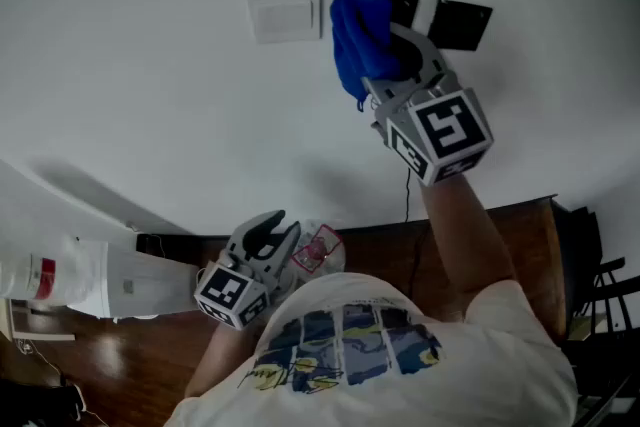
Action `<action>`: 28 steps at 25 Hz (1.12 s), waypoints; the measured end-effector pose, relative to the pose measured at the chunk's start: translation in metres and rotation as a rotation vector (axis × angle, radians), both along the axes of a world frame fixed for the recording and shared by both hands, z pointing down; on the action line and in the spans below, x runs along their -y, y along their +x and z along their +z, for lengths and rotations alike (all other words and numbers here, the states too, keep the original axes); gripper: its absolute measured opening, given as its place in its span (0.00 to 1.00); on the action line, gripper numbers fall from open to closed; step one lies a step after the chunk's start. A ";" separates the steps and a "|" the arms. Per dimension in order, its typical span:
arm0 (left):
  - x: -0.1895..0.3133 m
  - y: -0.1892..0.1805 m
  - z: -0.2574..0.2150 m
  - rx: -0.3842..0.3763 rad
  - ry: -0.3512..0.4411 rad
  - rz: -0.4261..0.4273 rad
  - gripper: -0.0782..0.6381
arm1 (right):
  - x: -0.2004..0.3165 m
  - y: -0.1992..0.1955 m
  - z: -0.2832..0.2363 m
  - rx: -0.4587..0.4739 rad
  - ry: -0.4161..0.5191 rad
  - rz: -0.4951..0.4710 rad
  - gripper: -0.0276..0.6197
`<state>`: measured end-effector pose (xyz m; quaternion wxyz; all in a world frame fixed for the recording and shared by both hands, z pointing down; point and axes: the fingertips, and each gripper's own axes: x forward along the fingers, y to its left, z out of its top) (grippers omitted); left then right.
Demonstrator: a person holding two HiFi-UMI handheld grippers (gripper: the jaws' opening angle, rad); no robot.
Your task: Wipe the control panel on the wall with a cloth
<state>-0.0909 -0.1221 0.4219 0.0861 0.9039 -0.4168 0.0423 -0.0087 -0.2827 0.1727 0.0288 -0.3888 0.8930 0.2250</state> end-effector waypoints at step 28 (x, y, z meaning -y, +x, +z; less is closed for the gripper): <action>0.008 0.025 -0.001 0.003 0.002 0.051 0.24 | 0.020 0.092 0.000 0.003 -0.005 0.179 0.19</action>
